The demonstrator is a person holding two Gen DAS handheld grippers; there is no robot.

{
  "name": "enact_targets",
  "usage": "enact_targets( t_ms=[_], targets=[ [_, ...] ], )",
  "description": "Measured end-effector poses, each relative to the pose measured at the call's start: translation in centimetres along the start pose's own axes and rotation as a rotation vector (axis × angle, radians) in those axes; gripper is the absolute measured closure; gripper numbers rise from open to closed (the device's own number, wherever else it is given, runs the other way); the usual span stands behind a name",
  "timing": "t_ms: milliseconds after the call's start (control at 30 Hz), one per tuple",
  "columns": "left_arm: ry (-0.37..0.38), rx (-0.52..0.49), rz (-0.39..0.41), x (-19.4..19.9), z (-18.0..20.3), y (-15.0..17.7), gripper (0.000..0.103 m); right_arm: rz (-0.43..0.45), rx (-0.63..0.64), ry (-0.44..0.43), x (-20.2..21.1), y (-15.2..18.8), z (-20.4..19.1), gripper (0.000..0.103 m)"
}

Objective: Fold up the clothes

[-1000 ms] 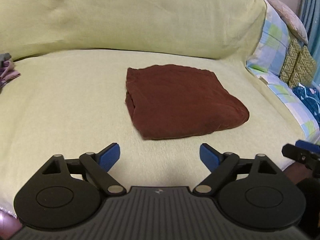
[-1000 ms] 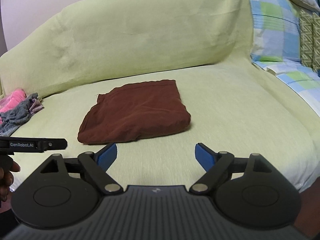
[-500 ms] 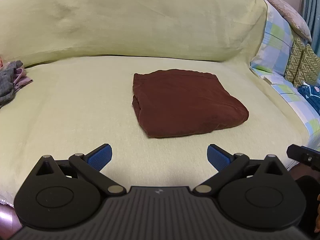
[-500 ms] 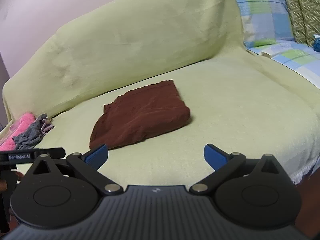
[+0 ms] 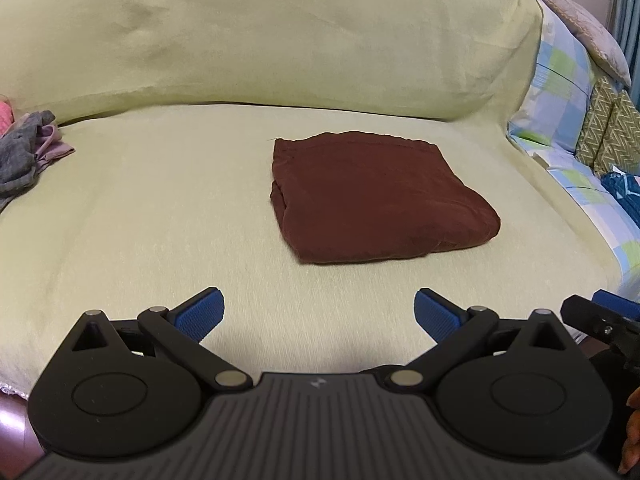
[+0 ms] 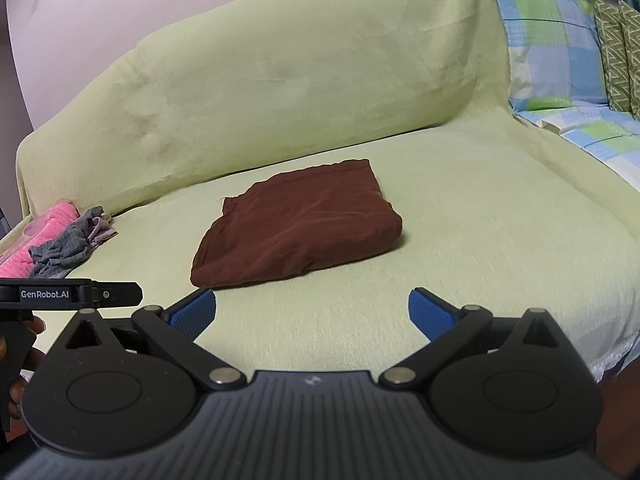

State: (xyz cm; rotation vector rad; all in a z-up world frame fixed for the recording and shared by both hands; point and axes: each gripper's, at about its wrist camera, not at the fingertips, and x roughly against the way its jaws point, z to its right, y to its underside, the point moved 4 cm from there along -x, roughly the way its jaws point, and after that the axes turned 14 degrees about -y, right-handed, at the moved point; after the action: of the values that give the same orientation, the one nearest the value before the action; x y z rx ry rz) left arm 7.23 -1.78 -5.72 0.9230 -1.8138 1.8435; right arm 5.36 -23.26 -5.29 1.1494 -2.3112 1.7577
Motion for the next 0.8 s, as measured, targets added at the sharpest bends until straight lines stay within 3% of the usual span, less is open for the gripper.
enact_targets(
  t_ms=[800],
  targets=[
    [-0.003,-0.040,0.015,0.01,0.50,-0.19,0.001,0.004,-0.011,0.020,0.53,0.02,0.34,0.001]
  ],
)
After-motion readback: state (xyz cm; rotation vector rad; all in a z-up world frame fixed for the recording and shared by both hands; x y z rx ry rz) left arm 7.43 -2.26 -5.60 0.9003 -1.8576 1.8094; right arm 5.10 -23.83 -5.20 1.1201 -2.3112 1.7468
